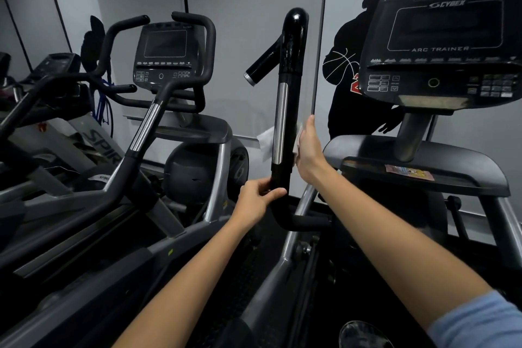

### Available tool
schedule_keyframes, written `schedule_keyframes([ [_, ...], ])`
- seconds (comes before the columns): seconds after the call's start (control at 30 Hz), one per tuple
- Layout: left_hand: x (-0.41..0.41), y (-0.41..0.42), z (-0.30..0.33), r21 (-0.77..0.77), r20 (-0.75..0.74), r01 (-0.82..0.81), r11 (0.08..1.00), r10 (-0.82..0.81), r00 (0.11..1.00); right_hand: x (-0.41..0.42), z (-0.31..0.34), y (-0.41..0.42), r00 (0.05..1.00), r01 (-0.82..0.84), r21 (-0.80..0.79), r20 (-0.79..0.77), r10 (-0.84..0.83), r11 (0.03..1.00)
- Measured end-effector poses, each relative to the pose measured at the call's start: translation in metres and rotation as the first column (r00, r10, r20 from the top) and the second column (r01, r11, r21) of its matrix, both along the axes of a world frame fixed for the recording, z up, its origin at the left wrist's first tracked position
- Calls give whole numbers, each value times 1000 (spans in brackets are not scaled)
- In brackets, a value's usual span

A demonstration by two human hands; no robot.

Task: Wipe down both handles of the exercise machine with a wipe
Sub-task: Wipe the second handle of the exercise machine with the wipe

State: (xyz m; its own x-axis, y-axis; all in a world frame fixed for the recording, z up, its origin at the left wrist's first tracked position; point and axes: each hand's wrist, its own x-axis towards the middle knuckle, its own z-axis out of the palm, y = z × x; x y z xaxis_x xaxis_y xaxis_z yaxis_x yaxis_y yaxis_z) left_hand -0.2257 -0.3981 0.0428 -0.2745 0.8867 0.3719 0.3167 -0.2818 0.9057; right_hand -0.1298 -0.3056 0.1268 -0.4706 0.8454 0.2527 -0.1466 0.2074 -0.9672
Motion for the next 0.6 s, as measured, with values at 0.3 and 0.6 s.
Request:
schedule_keyframes([
  [0.3, 1, 0, -1, -4, 5, -1, 1000, 1, 1000, 0, 48, -20, 996, 54, 30, -73, -52, 998],
  [0.6, 1, 3, -1, -5, -2, -29, 1000, 29, 1000, -13, 73, -35, 980, 195, 337, -92, -174, 921],
])
